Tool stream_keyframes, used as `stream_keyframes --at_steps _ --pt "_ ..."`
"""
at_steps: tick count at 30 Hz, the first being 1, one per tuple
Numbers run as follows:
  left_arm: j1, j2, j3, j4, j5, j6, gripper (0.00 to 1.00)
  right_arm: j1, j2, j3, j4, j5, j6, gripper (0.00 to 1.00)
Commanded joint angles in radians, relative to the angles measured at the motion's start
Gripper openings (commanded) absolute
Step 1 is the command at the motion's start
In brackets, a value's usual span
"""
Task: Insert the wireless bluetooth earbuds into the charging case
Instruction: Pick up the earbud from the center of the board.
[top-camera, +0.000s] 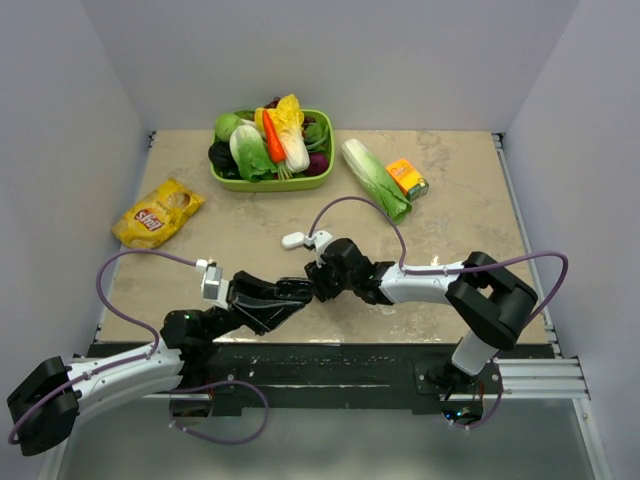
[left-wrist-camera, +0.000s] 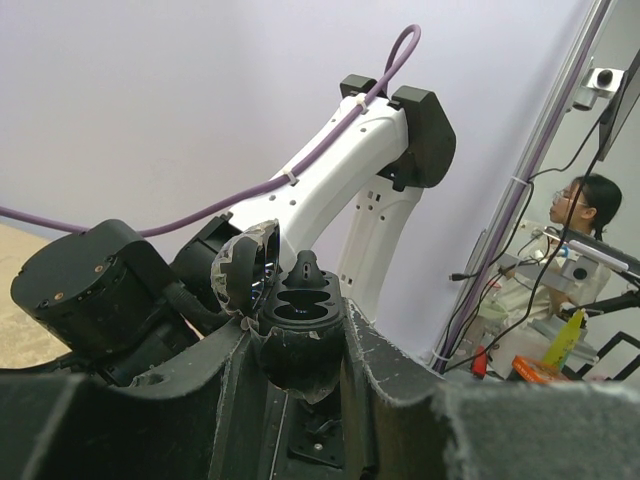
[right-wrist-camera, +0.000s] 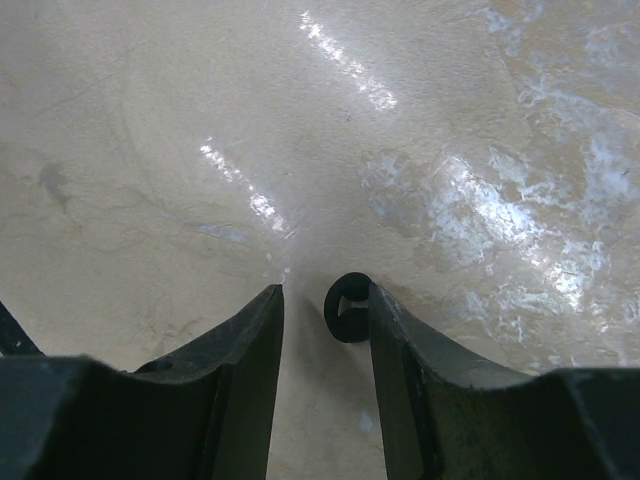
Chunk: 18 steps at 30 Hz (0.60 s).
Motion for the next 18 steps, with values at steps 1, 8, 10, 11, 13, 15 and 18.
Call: stream_keyframes --at_steps 1,8,10,11,13,15,18 --pt "-0.003 -0.005 -0.291 0.072 0.008 -0.004 0.0 0.0 0.01 0.014 -0.046 0.054 -0.002 0.41" --pt "-0.003 -0.003 -0.293 0.072 0.006 -0.005 0.0 0.0 -0.001 0.008 -0.038 0.075 0.001 0.3" --pt "-0.003 -0.002 -0.293 0.072 0.008 -0.005 0.0 0.0 -0.002 0.006 -0.038 0.08 0.001 0.28" --pt "-0.003 -0.002 -0.293 0.072 0.006 -0.005 0.0 0.0 -0.002 0.008 -0.041 0.083 0.001 0.26" --pt "-0.003 0.0 -0.293 0.072 0.008 -0.005 0.0 -0.001 -0.001 0.009 -0.044 0.095 0.003 0.24" --pt "-0.003 0.0 -0.293 0.072 0.008 -0.007 0.0 -0.001 0.001 0.009 -0.046 0.104 0.007 0.19" --pt "-0.003 0.001 -0.294 0.072 0.008 -0.005 0.0 -0.003 0.001 0.009 -0.055 0.129 0.013 0.11"
